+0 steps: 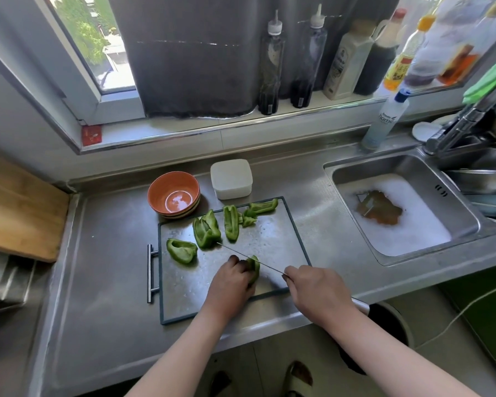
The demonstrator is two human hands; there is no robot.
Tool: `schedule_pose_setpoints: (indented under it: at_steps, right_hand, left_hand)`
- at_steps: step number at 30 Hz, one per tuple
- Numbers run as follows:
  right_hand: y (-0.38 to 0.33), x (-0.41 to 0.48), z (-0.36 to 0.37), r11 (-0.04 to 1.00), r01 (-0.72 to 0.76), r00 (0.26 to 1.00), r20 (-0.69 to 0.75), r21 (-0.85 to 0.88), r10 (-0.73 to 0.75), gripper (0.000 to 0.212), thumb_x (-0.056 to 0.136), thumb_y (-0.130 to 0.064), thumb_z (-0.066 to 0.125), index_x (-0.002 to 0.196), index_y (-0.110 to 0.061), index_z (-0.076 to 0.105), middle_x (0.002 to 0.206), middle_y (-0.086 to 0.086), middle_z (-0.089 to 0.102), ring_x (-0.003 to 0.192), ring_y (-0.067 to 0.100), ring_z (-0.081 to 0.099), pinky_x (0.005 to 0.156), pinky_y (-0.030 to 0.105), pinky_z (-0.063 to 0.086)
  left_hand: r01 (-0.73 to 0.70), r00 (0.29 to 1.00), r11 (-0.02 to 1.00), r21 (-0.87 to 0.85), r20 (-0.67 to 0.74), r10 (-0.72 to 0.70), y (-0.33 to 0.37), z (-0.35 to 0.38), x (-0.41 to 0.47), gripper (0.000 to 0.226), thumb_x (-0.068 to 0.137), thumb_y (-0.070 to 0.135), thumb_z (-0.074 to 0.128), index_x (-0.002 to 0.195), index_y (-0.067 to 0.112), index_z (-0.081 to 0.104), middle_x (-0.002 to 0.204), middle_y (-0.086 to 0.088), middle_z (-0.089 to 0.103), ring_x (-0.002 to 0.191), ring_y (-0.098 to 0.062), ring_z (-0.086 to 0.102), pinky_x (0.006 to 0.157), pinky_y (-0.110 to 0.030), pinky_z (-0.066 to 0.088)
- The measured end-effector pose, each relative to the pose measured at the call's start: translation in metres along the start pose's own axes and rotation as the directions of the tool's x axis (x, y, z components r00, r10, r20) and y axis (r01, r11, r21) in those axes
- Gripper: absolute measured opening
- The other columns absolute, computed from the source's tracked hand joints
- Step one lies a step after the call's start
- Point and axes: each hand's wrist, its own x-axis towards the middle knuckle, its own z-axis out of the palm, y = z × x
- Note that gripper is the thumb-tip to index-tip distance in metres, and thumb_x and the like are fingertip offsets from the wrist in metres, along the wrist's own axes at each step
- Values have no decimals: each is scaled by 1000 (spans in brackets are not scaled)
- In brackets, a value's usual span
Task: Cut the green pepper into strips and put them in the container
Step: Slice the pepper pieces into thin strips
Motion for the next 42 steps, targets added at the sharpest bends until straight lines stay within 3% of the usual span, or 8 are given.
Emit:
schedule_pose_setpoints:
  at_steps: [10,13,16,18,23,28,33,42]
  right_hand:
    - [-4,-1,-6,999,-37,994,106,36,33,29,68,-25,89,63,-22,60,44,0,47,31,25,41,40,23,16]
    - [-5,5,-11,999,-20,990,137,31,15,12,97,-31,59,88,-23,62,66,0,57,55,28,50,50,30,32]
    - [-6,12,-17,993,-64,970,239,104,38,22,104,-29,37,102,-22,57,85,3,62,70,31,49,61,34,39]
    - [-3,14,-21,989,-74,962,270,131,37,22,105,-30,36,99,-22,56,86,5,63,70,31,48,62,35,39]
    - [11,14,-21,980,-91,938,347,178,24,20,105,-32,36,89,-25,45,72,-3,45,70,27,51,62,35,38]
    - [7,21,-7,967,-111,929,369,229,19,20,104,-27,37,87,-22,47,73,-2,52,68,26,54,58,35,36]
    - [13,16,3,950,-184,906,419,254,64,21,104,-27,39,85,-22,47,71,-2,50,67,25,52,57,35,33]
    - [20,26,6,945,-187,903,425,267,59,23,105,-36,38,86,-27,47,73,-4,51,67,23,49,60,33,33]
  left_hand:
    - [56,997,995,82,-56,-52,6,4,3,8,69,10,76,75,13,71,72,-4,65,76,-27,55,60,-36,50]
    - [66,994,996,66,-90,-60,5,7,2,8,72,11,78,77,11,72,75,-2,65,78,-24,51,56,-33,47]
    - [62,990,998,23,-127,-58,3,8,0,4,77,14,77,80,11,75,77,-1,66,79,-23,51,56,-34,49]
    - [51,989,999,14,-136,-48,1,9,-1,3,79,15,75,80,12,76,78,0,67,79,-23,50,57,-34,49]
    - [10,990,1000,23,-144,-6,0,9,-1,4,79,15,73,79,13,76,81,3,68,82,-21,43,57,-32,49]
    - [-2,980,1000,15,-199,5,2,1,2,29,89,25,51,74,16,75,80,5,68,81,-19,43,57,-28,46]
    - [-51,980,999,11,-192,52,-4,1,0,29,88,26,51,76,17,76,87,6,70,86,-19,43,61,-26,48]
    - [-52,992,999,15,-116,53,-12,-5,-8,23,85,27,53,82,19,75,91,9,69,86,-20,48,66,-30,49]
